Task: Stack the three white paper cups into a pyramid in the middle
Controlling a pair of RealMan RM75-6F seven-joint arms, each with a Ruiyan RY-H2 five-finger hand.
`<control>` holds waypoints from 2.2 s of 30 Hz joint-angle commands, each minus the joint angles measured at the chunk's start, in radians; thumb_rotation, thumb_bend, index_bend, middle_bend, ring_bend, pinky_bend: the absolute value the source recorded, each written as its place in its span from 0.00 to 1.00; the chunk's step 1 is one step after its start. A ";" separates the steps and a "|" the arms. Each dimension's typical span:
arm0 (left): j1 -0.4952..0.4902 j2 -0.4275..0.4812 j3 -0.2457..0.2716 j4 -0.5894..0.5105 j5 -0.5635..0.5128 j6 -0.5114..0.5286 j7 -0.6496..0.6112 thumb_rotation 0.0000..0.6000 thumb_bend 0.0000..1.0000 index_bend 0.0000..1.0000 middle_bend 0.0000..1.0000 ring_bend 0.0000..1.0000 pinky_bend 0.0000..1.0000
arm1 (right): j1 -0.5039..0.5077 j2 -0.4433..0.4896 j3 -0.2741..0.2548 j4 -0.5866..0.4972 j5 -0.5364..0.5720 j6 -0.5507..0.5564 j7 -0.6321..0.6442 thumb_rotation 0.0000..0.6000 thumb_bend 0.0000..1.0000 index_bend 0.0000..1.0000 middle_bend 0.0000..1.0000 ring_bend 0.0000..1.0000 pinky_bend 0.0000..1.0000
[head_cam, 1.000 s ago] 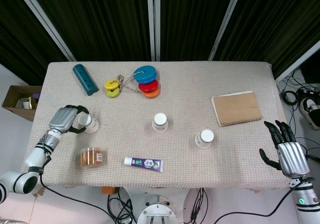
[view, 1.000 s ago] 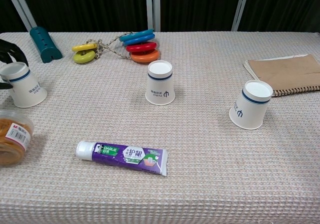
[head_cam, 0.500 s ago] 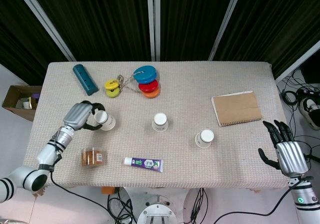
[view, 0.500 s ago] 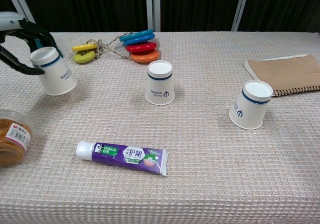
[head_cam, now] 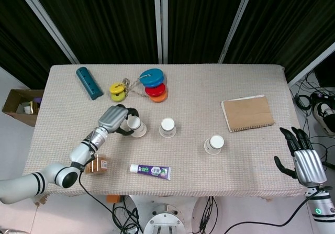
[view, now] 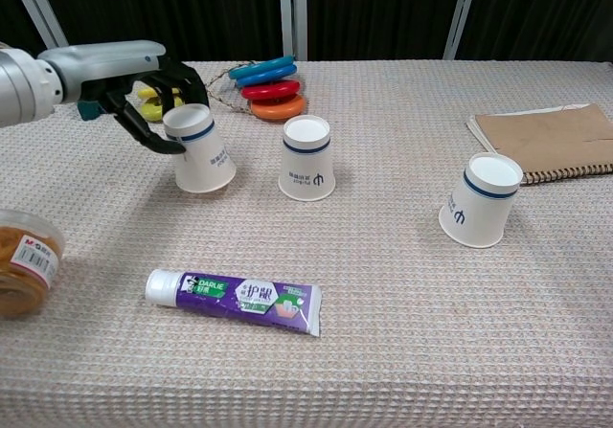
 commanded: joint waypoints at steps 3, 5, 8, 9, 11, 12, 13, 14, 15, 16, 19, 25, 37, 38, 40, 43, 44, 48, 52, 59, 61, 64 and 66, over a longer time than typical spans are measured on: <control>-0.043 -0.049 -0.010 0.026 -0.061 -0.010 0.072 1.00 0.32 0.48 0.47 0.46 0.26 | -0.004 0.002 -0.001 -0.002 0.001 0.003 -0.001 1.00 0.32 0.05 0.14 0.00 0.02; -0.055 -0.061 -0.009 0.032 -0.080 -0.010 0.099 1.00 0.32 0.48 0.47 0.46 0.26 | -0.005 0.003 0.000 -0.002 0.003 0.003 0.000 1.00 0.32 0.05 0.14 0.00 0.02; -0.068 -0.078 -0.007 0.038 -0.102 -0.005 0.131 1.00 0.32 0.48 0.47 0.46 0.26 | -0.007 0.003 -0.001 0.001 0.005 0.005 0.003 1.00 0.32 0.05 0.14 0.00 0.02; -0.072 -0.084 -0.007 0.040 -0.109 -0.004 0.137 1.00 0.32 0.48 0.47 0.46 0.26 | -0.008 0.003 -0.001 0.002 0.005 0.005 0.004 1.00 0.32 0.05 0.14 0.00 0.02; -0.081 -0.096 -0.011 0.042 -0.125 -0.004 0.143 1.00 0.32 0.48 0.46 0.46 0.26 | -0.009 0.003 -0.001 0.003 0.005 0.004 0.005 1.00 0.32 0.05 0.14 0.00 0.02; -0.084 -0.100 -0.012 0.044 -0.129 -0.003 0.146 1.00 0.32 0.48 0.46 0.46 0.26 | -0.009 0.003 -0.001 0.003 0.005 0.004 0.006 1.00 0.32 0.05 0.14 0.00 0.02; -0.089 -0.105 -0.012 0.044 -0.132 -0.001 0.150 1.00 0.32 0.48 0.46 0.46 0.26 | -0.009 0.004 -0.001 0.003 0.005 0.005 0.006 1.00 0.32 0.05 0.14 0.00 0.02; -0.091 -0.108 -0.011 0.044 -0.134 0.000 0.153 1.00 0.32 0.48 0.46 0.46 0.26 | -0.009 0.004 -0.001 0.003 0.005 0.005 0.007 1.00 0.32 0.05 0.14 0.00 0.02; -0.094 -0.111 -0.010 0.044 -0.136 0.001 0.157 1.00 0.32 0.48 0.46 0.46 0.26 | -0.010 0.005 -0.001 0.003 0.004 0.005 0.007 1.00 0.32 0.05 0.14 0.00 0.02; -0.097 -0.114 -0.009 0.044 -0.138 0.003 0.164 1.00 0.32 0.48 0.46 0.46 0.26 | -0.011 0.005 -0.001 0.004 0.005 0.007 0.008 1.00 0.32 0.05 0.14 0.00 0.02; -0.104 -0.123 -0.004 0.047 -0.147 0.012 0.183 1.00 0.32 0.48 0.46 0.46 0.26 | -0.014 0.005 -0.001 0.006 0.007 0.009 0.011 1.00 0.32 0.05 0.14 0.00 0.02; -0.114 -0.132 -0.004 0.037 -0.169 0.022 0.203 1.00 0.32 0.47 0.46 0.46 0.26 | -0.015 0.003 0.000 0.012 0.009 0.007 0.017 1.00 0.32 0.05 0.14 0.00 0.02; -0.137 -0.153 0.003 0.034 -0.205 0.036 0.248 1.00 0.32 0.47 0.45 0.46 0.26 | -0.019 0.003 0.000 0.022 0.011 0.009 0.031 1.00 0.32 0.05 0.14 0.00 0.02; -0.138 -0.154 0.004 0.036 -0.207 0.038 0.253 1.00 0.32 0.47 0.44 0.45 0.26 | -0.020 0.003 0.000 0.023 0.011 0.009 0.032 1.00 0.32 0.05 0.14 0.00 0.02; -0.140 -0.157 0.008 0.036 -0.213 0.043 0.266 1.00 0.32 0.46 0.44 0.45 0.26 | -0.021 0.003 0.000 0.025 0.011 0.011 0.035 1.00 0.32 0.05 0.14 0.00 0.02; -0.142 -0.159 0.012 0.035 -0.221 0.049 0.280 1.00 0.31 0.43 0.42 0.44 0.26 | -0.022 0.003 0.000 0.026 0.010 0.012 0.037 1.00 0.32 0.05 0.14 0.00 0.02; -0.143 -0.159 0.013 0.034 -0.224 0.050 0.284 1.00 0.31 0.42 0.41 0.44 0.26 | -0.022 0.003 0.000 0.027 0.010 0.012 0.038 1.00 0.32 0.05 0.14 0.00 0.02; -0.147 -0.159 0.017 0.029 -0.235 0.054 0.299 1.00 0.29 0.40 0.39 0.43 0.26 | -0.022 0.002 0.000 0.028 0.009 0.012 0.041 1.00 0.32 0.05 0.14 0.00 0.02; -0.150 -0.160 0.021 0.027 -0.242 0.064 0.317 1.00 0.24 0.37 0.36 0.41 0.26 | -0.025 0.002 -0.001 0.029 0.007 0.016 0.043 1.00 0.32 0.05 0.14 0.00 0.02; -0.152 -0.158 0.026 0.012 -0.265 0.081 0.351 1.00 0.17 0.28 0.30 0.38 0.25 | -0.029 0.003 -0.001 0.032 0.005 0.023 0.049 1.00 0.32 0.05 0.14 0.00 0.02; -0.151 -0.159 0.028 0.009 -0.266 0.094 0.361 1.00 0.16 0.28 0.29 0.38 0.25 | -0.029 0.003 -0.002 0.033 0.003 0.024 0.050 1.00 0.32 0.05 0.14 0.00 0.02; -0.150 -0.158 0.030 0.001 -0.268 0.109 0.377 1.00 0.15 0.26 0.27 0.37 0.25 | -0.030 0.003 -0.002 0.034 0.000 0.025 0.051 1.00 0.32 0.05 0.14 0.00 0.02; -0.149 -0.155 0.033 -0.006 -0.270 0.115 0.387 1.00 0.15 0.25 0.26 0.36 0.25 | -0.030 0.004 -0.002 0.034 -0.001 0.026 0.052 1.00 0.32 0.05 0.14 0.00 0.02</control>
